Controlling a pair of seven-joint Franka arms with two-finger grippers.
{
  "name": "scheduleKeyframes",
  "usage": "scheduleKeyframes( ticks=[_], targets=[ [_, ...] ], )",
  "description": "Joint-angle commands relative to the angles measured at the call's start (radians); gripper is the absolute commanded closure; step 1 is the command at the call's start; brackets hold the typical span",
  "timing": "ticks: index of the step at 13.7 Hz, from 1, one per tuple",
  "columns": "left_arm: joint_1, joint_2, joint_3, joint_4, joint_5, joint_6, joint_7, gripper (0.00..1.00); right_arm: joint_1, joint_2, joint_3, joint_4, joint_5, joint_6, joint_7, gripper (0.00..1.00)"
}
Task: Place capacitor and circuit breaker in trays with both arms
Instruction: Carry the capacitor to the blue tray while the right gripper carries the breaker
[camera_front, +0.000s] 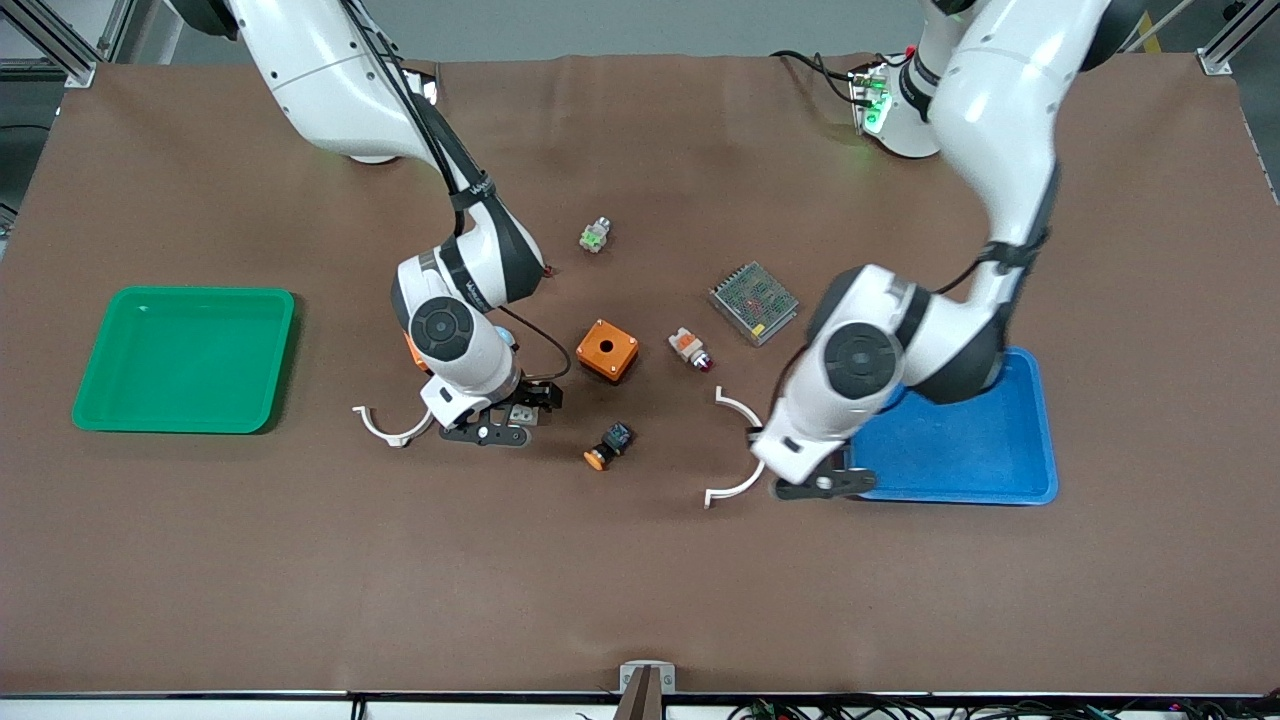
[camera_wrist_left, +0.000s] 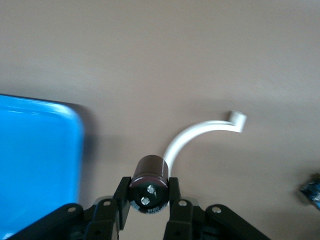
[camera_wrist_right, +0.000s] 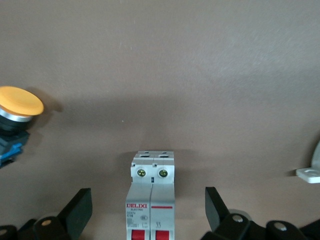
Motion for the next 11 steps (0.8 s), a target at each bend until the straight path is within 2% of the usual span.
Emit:
scheduleKeyframes(
  ticks=[1, 2, 5, 6, 8, 11],
  targets=[
    [0.089, -0.125, -0.007, -0.155, 0.057, -0.005, 0.033, 1.00, 0.003, 0.012, -0.004, 0.020, 0.011, -0.022, 0.003, 0.20],
    [0.118, -0.149, -0.009, -0.192, 0.079, -0.004, 0.070, 1.00, 0.003, 0.012, -0.004, 0.018, 0.011, -0.039, 0.005, 0.37],
    [0.250, -0.209, -0.016, -0.304, 0.087, 0.011, 0.206, 1.00, 0.001, -0.002, -0.002, 0.023, 0.011, -0.106, 0.014, 0.75],
    [0.293, -0.220, -0.018, -0.338, 0.087, 0.037, 0.240, 1.00, 0.001, -0.008, -0.002, 0.023, 0.012, -0.118, 0.016, 0.80],
    [0.380, -0.234, -0.023, -0.448, 0.087, 0.169, 0.266, 1.00, 0.000, -0.039, -0.004, 0.026, 0.011, -0.161, 0.016, 0.87],
    [0.446, -0.222, -0.026, -0.565, 0.086, 0.307, 0.288, 1.00, -0.034, -0.115, -0.011, 0.073, 0.005, -0.296, -0.003, 0.88]
  ],
)
